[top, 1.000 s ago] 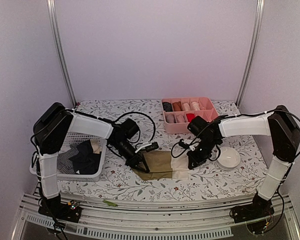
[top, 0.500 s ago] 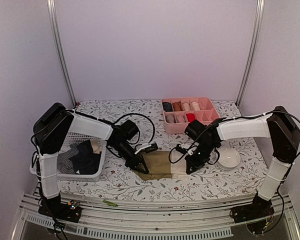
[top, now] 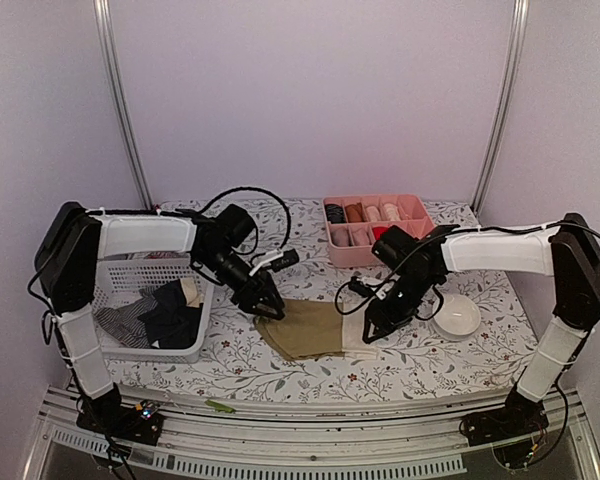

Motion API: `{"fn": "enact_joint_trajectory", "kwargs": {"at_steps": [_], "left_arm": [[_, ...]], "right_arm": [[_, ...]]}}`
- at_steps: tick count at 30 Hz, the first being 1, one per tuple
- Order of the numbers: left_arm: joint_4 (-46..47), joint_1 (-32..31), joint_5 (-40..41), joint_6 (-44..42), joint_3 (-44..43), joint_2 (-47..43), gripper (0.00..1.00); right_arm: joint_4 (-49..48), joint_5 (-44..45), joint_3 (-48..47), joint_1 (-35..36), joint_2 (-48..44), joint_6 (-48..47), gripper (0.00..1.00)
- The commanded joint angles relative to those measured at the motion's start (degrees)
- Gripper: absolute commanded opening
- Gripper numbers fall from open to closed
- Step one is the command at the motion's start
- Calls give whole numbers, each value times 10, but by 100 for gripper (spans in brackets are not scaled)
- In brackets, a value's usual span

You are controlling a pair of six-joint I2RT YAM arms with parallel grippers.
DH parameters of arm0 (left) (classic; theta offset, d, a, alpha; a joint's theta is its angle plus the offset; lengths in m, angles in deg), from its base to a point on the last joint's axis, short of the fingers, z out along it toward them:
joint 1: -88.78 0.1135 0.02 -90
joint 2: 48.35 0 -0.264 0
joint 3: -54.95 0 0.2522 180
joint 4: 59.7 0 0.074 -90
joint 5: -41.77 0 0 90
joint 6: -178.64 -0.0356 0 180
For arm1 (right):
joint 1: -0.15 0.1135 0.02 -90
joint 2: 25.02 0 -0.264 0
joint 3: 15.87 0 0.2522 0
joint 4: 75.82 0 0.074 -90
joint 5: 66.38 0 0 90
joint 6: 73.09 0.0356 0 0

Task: Roll the underwear
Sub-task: Fold the underwear at the center of the board, then smooth out the underwear at the center of the board.

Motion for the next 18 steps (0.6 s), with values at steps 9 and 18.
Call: {"fn": "enact_joint_trajectory", "kwargs": {"at_steps": [9, 18], "left_arm": [[-7, 71, 122, 10, -118, 85, 41], [-27, 69, 213, -14, -88, 106, 39]], "right_arm": [[-86, -29, -65, -25, 68, 89, 30], [-113, -51, -28, -10, 106, 99, 28]]}}
